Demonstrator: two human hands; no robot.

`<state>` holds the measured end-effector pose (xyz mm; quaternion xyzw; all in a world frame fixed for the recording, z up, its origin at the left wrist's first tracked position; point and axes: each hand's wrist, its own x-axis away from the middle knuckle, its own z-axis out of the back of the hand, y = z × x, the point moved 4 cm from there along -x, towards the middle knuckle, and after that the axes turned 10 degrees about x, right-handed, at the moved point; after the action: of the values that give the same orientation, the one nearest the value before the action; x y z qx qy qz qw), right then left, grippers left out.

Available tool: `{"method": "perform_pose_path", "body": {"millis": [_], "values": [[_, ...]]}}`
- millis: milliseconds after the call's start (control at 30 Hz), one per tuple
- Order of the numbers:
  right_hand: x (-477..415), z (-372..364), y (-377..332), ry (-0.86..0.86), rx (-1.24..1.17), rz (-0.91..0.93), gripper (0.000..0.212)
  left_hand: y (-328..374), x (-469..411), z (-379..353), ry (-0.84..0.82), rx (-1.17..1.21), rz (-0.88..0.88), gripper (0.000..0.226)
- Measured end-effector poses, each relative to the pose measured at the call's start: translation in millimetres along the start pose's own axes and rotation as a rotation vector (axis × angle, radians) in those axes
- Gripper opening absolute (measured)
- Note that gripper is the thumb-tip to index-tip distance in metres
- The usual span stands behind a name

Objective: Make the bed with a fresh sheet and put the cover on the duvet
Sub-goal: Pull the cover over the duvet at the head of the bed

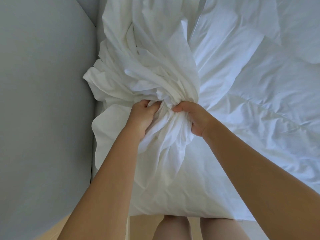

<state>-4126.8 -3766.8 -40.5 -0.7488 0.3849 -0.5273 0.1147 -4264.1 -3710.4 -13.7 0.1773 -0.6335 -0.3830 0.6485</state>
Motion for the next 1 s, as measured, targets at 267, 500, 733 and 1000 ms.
{"method": "perform_pose_path", "body": {"millis": [267,500,733,1000], "values": [[-1.3,3.5,5.2,0.048,-0.032,-0.011,0.041,-15.1,-0.5,-1.6,0.121,0.177,0.167,0.020],[1.0,7.2,4.7,0.051,-0.047,-0.018,0.040,-7.5,-11.7,2.0,-0.113,-0.088,0.224,0.024],[4.0,11.2,9.8,0.269,-0.169,0.000,0.022,11.1,-12.9,-11.4,0.011,-0.322,-0.172,0.030],[38.7,11.7,19.6,0.303,-0.228,0.070,0.030,47.0,4.0,6.8,0.267,0.080,-0.196,0.035]]}}
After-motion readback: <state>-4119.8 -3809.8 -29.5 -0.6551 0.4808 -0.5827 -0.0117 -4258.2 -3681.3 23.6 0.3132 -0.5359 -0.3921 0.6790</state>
